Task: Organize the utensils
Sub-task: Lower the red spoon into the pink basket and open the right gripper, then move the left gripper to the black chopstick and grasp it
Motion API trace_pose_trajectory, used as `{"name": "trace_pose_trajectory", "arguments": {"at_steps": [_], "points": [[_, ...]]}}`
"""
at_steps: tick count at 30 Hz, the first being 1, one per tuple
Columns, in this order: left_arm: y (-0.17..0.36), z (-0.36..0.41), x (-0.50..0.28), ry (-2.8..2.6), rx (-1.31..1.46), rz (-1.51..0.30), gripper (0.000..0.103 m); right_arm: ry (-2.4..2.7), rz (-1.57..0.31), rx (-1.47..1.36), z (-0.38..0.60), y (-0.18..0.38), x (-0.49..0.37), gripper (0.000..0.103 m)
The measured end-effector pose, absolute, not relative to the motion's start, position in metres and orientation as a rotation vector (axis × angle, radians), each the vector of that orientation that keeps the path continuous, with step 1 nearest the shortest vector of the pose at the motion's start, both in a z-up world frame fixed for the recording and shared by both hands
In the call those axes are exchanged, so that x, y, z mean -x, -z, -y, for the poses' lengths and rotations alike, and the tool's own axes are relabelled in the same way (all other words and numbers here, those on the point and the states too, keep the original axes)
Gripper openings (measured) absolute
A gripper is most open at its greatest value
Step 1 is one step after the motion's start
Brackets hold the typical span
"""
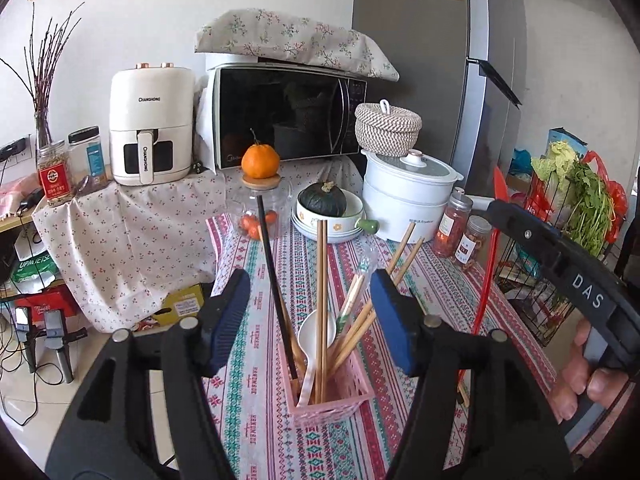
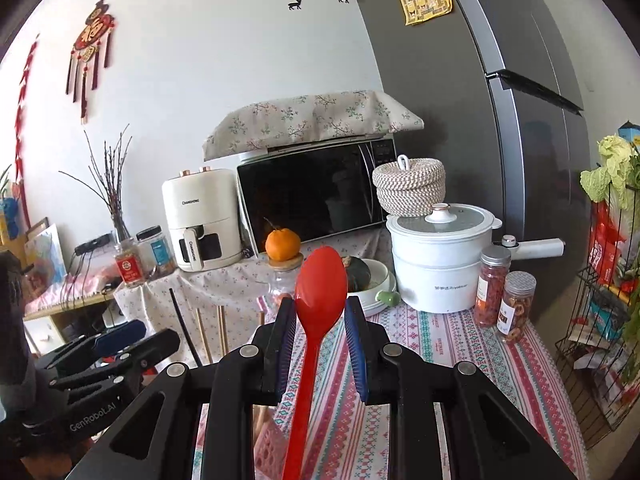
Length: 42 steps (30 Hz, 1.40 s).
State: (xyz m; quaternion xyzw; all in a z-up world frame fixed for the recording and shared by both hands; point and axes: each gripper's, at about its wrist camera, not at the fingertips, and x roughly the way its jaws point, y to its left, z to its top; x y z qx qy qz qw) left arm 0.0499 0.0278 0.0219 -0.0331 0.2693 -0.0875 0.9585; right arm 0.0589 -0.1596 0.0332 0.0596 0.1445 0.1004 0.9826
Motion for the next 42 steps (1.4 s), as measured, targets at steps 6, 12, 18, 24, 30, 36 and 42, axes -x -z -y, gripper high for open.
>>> {"name": "trace_pose_trajectory", "arguments": {"at_steps": [6,12,18,24,30,36,42], "points": [[0.007,-0.06,-0.042,0.14,0.108,-0.699,0.081,-0.187,-0.203,-0.09,0.122,-0.032,-0.052,0.025],[0.036,-0.071,-0.041,0.153,0.084,-0.793,0.081,-0.127,-0.177,-0.108,0.101,-0.013,-0.064,0.025],[0.036,-0.078,-0.039,0.159,0.095,-0.802,0.081,-0.065,-0.167,-0.075,0.089,0.008,-0.074,0.025],[0.039,-0.081,-0.042,0.158,0.112,-0.819,0.081,-0.066,-0.206,-0.072,0.086,0.02,-0.081,0.026],[0.044,-0.077,-0.042,0.181,0.129,-0.849,0.081,-0.108,-0.275,-0.098,0.098,0.017,-0.078,0.039],[0.046,-0.059,-0.04,0.199,0.116,-0.88,0.083,-0.128,-0.359,-0.102,0.128,-0.006,-0.072,0.062],[0.046,-0.036,-0.031,0.199,0.073,-0.888,0.088,-0.106,-0.474,-0.073,0.166,-0.013,-0.065,0.079]]}}
